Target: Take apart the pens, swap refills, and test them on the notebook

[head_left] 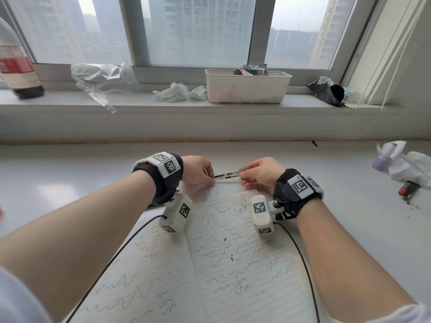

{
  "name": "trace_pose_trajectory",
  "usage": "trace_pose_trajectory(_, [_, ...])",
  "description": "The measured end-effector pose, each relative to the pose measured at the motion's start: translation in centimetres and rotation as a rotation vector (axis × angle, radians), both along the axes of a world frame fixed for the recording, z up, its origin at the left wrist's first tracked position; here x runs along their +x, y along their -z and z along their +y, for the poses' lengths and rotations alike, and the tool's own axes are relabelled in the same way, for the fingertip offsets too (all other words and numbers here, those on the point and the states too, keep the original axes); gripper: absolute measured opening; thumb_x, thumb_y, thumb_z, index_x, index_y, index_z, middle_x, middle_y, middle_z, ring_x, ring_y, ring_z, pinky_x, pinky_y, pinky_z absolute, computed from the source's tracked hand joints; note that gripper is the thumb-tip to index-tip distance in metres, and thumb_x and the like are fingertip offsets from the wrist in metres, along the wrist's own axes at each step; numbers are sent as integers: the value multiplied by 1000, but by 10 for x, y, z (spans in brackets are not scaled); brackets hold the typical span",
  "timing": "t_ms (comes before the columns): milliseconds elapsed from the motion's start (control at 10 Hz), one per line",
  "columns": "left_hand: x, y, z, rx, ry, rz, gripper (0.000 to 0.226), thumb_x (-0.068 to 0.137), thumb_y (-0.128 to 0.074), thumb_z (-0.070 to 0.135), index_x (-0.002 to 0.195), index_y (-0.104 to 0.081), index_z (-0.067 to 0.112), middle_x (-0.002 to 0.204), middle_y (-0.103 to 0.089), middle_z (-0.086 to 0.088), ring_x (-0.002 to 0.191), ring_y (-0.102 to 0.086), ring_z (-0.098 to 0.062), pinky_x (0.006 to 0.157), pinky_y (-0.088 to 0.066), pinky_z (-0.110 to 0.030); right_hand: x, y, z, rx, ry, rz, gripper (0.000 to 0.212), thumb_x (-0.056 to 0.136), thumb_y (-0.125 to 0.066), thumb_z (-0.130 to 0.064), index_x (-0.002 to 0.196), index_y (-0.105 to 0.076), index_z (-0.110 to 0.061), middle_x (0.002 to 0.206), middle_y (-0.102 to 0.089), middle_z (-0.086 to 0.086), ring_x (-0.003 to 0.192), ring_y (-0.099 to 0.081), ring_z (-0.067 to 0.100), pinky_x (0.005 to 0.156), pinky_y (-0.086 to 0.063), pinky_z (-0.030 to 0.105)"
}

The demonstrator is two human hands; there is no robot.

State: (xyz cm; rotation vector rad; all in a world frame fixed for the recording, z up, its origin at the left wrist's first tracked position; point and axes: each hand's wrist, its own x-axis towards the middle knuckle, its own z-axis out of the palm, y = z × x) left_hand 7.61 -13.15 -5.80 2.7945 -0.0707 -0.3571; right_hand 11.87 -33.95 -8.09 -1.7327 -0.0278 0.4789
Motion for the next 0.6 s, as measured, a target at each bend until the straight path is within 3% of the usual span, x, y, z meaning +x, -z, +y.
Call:
trace_pose_trajectory(200, [-1, -2, -4, -3, -22, -11, 29, 86, -69, 35, 111, -66, 22, 111, -68, 2, 95, -62, -18, 80, -44, -23, -1, -2, 4, -4, 2, -4, 6, 84, -67, 8, 90, -66, 5, 70, -67, 17, 48, -66, 16, 45, -55, 23])
trace_pose_trajectory(400, [-3, -6, -6, 48, -20, 4, 25, 86, -68, 36, 108, -71, 23, 111, -70, 2, 103, -64, -19, 89, -49, -28, -3, -3, 5, -36, -8, -28, 9, 87, -64, 7, 94, -68, 3, 78, -67, 16, 51, -65, 16, 51, -58, 25])
trace_pose_trajectory(600, [-7, -12, -11, 33, -52, 67, 31, 83, -70, 43, 108, -69, 24, 112, -69, 2, 98, -63, -18, 94, -53, -35, -13, -14, 9, -117, 9, -19, 10, 87, -65, 6, 97, -68, 6, 76, -65, 15, 52, -61, 17, 50, -57, 24])
